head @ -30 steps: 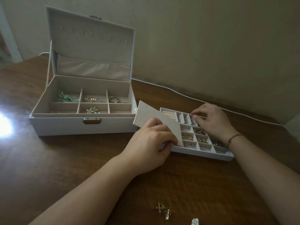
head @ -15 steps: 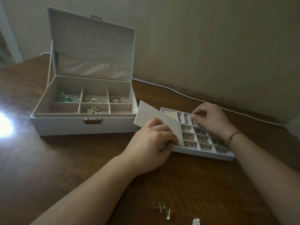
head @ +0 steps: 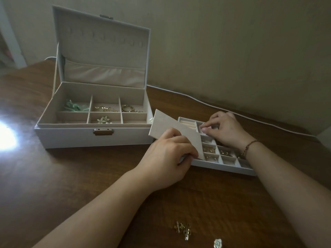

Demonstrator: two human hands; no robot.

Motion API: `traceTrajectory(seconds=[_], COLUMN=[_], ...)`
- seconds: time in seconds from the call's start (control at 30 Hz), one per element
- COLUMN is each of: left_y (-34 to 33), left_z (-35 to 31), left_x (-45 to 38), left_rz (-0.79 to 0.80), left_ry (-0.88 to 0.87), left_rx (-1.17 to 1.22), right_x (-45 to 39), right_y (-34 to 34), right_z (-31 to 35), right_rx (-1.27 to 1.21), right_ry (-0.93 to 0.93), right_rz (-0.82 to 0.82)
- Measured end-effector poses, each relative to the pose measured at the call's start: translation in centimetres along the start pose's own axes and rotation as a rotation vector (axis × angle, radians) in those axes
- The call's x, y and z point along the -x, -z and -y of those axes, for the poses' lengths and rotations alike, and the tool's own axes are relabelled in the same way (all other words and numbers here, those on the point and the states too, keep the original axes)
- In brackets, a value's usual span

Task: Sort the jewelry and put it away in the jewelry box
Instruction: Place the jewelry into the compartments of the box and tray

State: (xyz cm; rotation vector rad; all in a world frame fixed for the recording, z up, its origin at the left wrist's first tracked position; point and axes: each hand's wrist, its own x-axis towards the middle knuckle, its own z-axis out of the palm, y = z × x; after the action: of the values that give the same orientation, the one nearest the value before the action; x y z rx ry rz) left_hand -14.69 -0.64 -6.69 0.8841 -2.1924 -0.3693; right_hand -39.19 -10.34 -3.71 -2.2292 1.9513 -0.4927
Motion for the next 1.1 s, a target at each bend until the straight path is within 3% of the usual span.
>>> traceTrajectory(seconds=[0.13,0.27,0.33,0.57,0.67,0.73,0.83,1.0,1.1], left_y=[0.0,-0.2,-0.2,-0.1,0.0,0.0,0.1,0.3,0.4], left_z=[0.2,0.5,0.4,0.0,-0.2,-0.3,-0.4,-0.4,-0.3], left_x=[0.0,-0.1,-0.1,-0.1,0.0,0.1,0.4,0.5,0.4], left_rz=[0.015,0.026,0.024,0.002,-0.003,-0.007,-0.013,-0.009,-0.001], left_ry=[-0.008,-0.005,-0.009,-0.005,0.023,0.038,0.04,0.047,0.043], left_rx=[-0.017,-0.03,-0.031,-0.053,-0.061,-0.065,-0.058,-0.045,-0.038], right_x=[0.4,3.7,7.1,20.3,23.2,24.3,24.6,22.2,18.0], right_y=[0.9,3.2,4.8,7.0,5.2,3.5,2.2,2.9,4.2], right_z=[0.8,1.3,1.3,4.4,6.5,7.5,8.1,7.1,6.0], right_rx=[0.063,-0.054,-0.081,-0.106,0.025,0.133,0.092,0.085,-0.089], right_ry=[0.02,0.049,0.073,0.195,0.219,0.31,0.371,0.326,0.234], right_rz=[0.079,-0.109,-0.107,0.28,0.429,0.401,0.296,0.316,0.178])
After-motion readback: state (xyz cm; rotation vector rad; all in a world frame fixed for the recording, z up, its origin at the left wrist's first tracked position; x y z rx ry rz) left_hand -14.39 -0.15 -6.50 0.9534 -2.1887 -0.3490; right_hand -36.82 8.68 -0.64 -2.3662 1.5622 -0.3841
